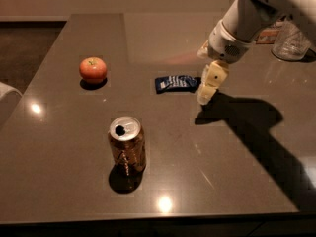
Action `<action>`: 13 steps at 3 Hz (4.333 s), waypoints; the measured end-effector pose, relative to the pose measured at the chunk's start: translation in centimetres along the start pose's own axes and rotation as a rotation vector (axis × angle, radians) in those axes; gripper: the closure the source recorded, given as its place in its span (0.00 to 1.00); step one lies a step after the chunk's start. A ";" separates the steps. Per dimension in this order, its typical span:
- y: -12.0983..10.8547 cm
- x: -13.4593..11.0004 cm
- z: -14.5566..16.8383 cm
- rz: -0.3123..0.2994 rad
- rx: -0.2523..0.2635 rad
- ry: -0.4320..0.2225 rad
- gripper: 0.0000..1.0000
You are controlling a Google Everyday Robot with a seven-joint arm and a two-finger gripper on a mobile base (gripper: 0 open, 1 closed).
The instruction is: Move rxbar blueberry near apple
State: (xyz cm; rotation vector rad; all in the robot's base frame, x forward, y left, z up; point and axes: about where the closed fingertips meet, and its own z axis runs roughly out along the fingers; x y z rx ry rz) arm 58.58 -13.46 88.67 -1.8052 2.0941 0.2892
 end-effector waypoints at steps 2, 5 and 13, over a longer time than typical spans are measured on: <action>-3.0 -2.2 4.5 -0.020 -0.053 0.002 0.01; -3.4 -4.6 6.2 -0.053 -0.094 0.007 0.77; -5.6 -17.7 9.7 -0.211 -0.115 -0.089 0.01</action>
Offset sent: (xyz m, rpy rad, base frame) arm 0.0487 0.0424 -0.0366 -0.0012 0.0550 0.0560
